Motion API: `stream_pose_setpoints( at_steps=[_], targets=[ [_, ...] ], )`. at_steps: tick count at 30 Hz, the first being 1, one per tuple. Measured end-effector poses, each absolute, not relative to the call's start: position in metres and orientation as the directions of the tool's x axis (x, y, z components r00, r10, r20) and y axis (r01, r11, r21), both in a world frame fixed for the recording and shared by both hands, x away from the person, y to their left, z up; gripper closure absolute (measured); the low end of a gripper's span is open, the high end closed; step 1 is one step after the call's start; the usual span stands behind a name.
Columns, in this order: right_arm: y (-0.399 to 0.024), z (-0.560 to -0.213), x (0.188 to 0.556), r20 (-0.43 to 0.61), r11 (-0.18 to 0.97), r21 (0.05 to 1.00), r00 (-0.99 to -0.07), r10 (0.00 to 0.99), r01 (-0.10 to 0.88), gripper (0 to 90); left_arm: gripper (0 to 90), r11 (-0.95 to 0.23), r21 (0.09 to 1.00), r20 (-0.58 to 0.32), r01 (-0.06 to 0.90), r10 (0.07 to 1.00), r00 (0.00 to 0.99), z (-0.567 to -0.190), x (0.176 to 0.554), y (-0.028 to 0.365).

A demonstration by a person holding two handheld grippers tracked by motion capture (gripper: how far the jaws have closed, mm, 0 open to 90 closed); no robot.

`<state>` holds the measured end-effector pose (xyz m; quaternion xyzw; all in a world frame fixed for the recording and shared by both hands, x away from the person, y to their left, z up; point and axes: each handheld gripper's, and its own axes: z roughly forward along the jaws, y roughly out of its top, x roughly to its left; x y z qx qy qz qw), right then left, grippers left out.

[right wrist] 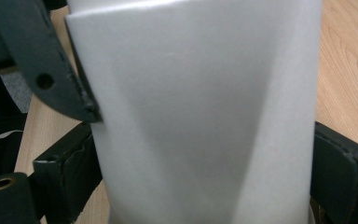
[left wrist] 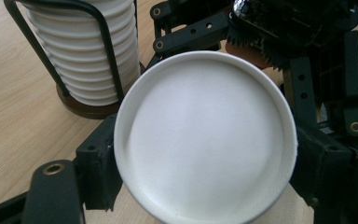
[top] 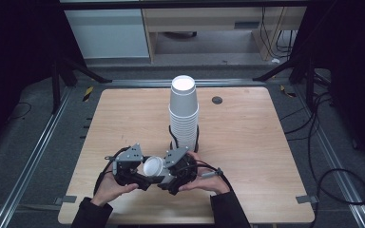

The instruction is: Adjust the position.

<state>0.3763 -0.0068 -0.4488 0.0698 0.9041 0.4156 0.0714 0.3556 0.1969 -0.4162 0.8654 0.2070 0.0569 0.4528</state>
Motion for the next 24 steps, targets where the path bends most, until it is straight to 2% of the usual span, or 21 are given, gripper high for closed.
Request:
stream_pose_setpoints(
  at_steps=[12,24],
  targets=[
    [-0.024,-0.433,0.377,-0.075,0.589,0.805,-0.971,0.227,0.075,6.3,22.8,-0.488,0.812,-0.092,0.319,0.434,0.896,-0.416,0.362,0.210],
    [-0.056,-0.426,0.376,-0.042,0.518,0.847,-0.955,0.295,0.123,6.2,22.7,-0.374,0.876,-0.120,0.305,0.445,0.888,-0.413,0.365,0.226]
  ],
)
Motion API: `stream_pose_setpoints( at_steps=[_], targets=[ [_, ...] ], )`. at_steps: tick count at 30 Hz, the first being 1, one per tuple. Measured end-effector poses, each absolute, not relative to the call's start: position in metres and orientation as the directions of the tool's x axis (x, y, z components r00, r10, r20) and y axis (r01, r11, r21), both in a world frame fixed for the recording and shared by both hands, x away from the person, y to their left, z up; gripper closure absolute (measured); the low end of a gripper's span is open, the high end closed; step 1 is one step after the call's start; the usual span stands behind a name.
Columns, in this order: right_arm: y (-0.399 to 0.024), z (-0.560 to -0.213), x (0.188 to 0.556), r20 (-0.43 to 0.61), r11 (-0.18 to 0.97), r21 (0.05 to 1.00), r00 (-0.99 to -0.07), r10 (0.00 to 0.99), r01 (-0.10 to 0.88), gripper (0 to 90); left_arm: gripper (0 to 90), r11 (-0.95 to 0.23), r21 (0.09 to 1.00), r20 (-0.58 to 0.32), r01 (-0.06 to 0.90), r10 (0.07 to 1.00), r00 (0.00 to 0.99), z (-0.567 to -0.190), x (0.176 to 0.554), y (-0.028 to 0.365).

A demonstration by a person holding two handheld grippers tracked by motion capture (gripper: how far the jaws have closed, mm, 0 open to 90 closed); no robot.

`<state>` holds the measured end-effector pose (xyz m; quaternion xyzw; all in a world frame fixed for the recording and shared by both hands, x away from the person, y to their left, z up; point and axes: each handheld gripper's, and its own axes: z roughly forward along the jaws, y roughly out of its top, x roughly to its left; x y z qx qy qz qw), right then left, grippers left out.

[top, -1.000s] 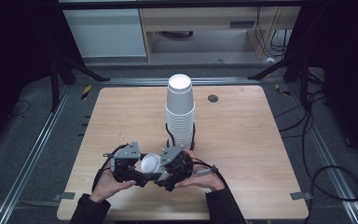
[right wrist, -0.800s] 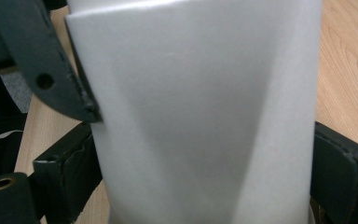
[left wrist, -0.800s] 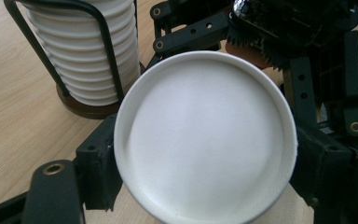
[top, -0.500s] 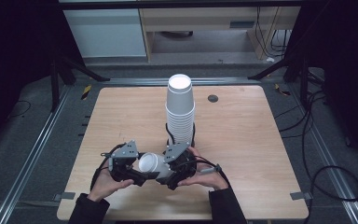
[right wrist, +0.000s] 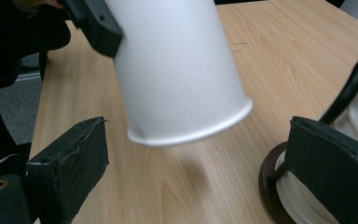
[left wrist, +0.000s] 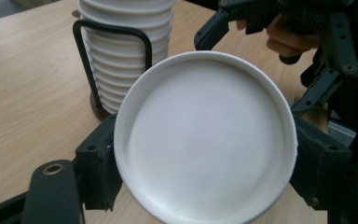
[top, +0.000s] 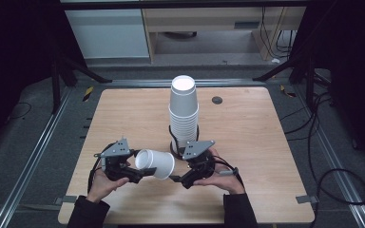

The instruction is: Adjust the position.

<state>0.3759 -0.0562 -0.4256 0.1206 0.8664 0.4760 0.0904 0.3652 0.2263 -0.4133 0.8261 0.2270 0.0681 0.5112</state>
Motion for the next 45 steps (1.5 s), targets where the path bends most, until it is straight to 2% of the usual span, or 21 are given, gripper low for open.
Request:
stream_pose_setpoints(
  at_steps=[8,16,33,45],
  targets=[
    [-0.068,-0.433,0.372,0.004,0.467,0.870,-0.950,0.313,0.158,6.1,22.7,-0.316,0.904,-0.146,0.288,0.404,0.903,-0.413,0.364,0.226],
    [-0.059,-0.442,0.373,0.033,0.456,0.873,-0.955,0.296,0.172,5.7,22.6,-0.287,0.919,-0.155,0.271,0.369,0.916,-0.411,0.360,0.220],
    [-0.041,-0.447,0.372,0.059,0.440,0.886,-0.976,0.210,0.148,5.2,22.8,-0.310,0.919,-0.149,0.243,0.299,0.943,-0.410,0.354,0.209],
    [-0.041,-0.447,0.371,0.065,0.451,0.880,-0.978,0.197,0.149,8.3,22.3,-0.316,0.915,-0.158,0.250,0.289,0.944,-0.411,0.355,0.209]
  ],
)
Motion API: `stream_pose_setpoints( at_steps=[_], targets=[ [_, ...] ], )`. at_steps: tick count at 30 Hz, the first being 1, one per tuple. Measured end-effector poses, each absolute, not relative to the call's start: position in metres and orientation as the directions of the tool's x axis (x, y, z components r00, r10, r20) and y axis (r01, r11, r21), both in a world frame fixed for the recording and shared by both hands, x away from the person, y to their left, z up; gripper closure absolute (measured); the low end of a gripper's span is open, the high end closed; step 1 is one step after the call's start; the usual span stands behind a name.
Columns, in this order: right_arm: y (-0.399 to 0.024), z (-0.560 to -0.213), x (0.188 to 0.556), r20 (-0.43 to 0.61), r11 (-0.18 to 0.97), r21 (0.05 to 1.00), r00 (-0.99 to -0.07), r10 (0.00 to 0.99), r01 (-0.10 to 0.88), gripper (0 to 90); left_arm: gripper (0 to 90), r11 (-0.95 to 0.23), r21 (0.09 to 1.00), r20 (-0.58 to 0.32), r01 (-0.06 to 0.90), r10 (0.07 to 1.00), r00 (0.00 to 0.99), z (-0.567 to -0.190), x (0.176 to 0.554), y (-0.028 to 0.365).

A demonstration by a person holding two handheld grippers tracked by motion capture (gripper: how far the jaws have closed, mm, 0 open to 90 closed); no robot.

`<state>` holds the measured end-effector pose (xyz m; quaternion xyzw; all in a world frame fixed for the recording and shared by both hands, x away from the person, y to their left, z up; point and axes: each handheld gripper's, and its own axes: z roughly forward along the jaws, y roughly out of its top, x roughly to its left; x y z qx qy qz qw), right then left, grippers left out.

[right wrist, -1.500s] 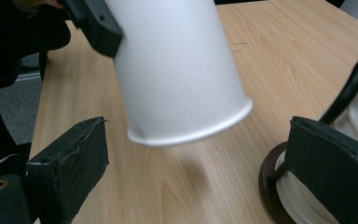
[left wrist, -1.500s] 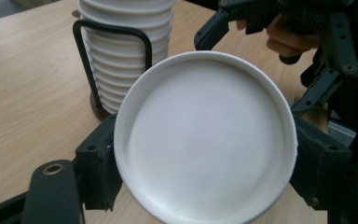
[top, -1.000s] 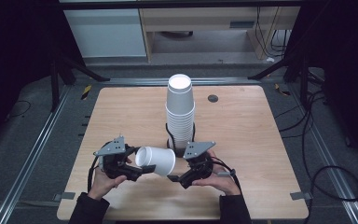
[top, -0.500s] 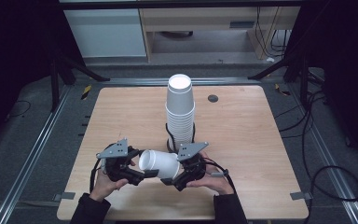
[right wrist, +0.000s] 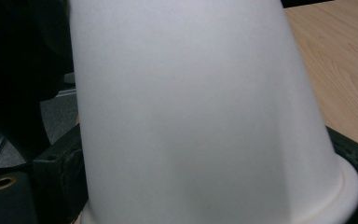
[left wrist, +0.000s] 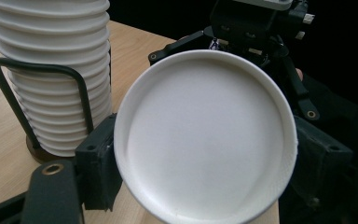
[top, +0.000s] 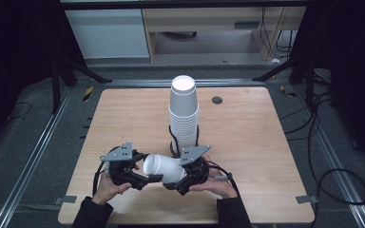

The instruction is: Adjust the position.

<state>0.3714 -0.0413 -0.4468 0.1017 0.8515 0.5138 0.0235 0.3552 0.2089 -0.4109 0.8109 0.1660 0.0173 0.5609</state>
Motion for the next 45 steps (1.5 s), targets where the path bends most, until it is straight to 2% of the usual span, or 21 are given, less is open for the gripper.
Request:
stream_pose_setpoints(
  at_steps=[31,38,45],
  targets=[
    [-0.060,-0.434,0.376,0.035,0.467,0.872,-0.972,0.234,0.144,8.8,17.3,-0.307,0.925,-0.122,0.224,0.320,0.940,-0.402,0.353,0.218],
    [-0.068,-0.420,0.381,-0.024,0.544,0.831,-0.968,0.250,0.120,8.7,14.3,-0.383,0.891,-0.114,0.242,0.328,0.938,-0.407,0.356,0.217],
    [-0.066,-0.408,0.385,-0.081,0.625,0.777,-0.971,0.223,0.079,8.7,13.9,-0.437,0.861,-0.114,0.259,0.331,0.937,-0.413,0.359,0.214]
  ],
)
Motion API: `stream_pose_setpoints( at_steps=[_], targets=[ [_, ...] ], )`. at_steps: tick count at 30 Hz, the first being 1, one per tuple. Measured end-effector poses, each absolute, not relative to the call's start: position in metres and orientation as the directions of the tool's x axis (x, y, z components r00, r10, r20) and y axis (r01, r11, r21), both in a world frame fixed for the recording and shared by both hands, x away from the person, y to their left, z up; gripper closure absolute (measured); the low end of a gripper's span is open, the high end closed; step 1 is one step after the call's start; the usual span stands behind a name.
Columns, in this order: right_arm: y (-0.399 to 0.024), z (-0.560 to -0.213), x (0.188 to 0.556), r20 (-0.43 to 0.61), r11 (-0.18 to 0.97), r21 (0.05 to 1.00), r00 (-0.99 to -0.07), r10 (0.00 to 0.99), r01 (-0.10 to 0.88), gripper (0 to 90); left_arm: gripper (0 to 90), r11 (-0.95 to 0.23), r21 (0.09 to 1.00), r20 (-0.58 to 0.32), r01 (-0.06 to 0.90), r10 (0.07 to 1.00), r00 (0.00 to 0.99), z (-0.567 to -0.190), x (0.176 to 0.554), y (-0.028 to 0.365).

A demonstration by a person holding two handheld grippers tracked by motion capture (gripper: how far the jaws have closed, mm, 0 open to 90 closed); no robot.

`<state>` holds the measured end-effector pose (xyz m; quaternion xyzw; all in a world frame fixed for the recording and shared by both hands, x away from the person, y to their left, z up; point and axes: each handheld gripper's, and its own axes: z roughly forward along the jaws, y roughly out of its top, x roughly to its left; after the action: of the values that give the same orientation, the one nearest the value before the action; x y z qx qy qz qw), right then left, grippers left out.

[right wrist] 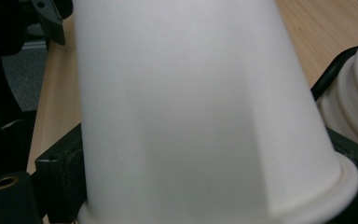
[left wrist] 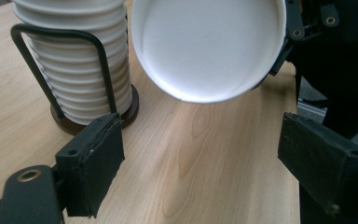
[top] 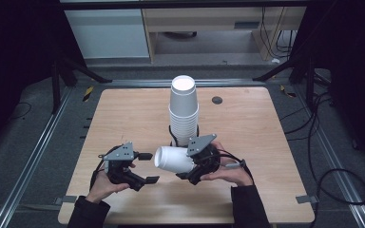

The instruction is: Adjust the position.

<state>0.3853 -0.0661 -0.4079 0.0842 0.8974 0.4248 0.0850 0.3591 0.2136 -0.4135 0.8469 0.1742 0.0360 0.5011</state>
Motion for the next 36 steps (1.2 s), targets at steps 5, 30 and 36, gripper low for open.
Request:
stream_pose_setpoints(
  at_steps=[5,30,36],
  targets=[
    [-0.056,-0.409,0.385,-0.110,0.688,0.724,-0.977,0.181,0.046,8.7,13.7,-0.465,0.844,-0.124,0.267,0.315,0.941,-0.416,0.360,0.212],
    [-0.021,-0.426,0.379,-0.137,0.776,0.631,-0.986,0.090,-0.016,8.3,20.6,-0.550,0.780,-0.142,0.297,0.307,0.941,-0.423,0.361,0.202],
    [-0.021,-0.428,0.379,-0.131,0.780,0.626,-0.988,0.086,-0.015,7.3,22.0,-0.555,0.779,-0.138,0.290,0.300,0.944,-0.423,0.361,0.202]
  ],
)
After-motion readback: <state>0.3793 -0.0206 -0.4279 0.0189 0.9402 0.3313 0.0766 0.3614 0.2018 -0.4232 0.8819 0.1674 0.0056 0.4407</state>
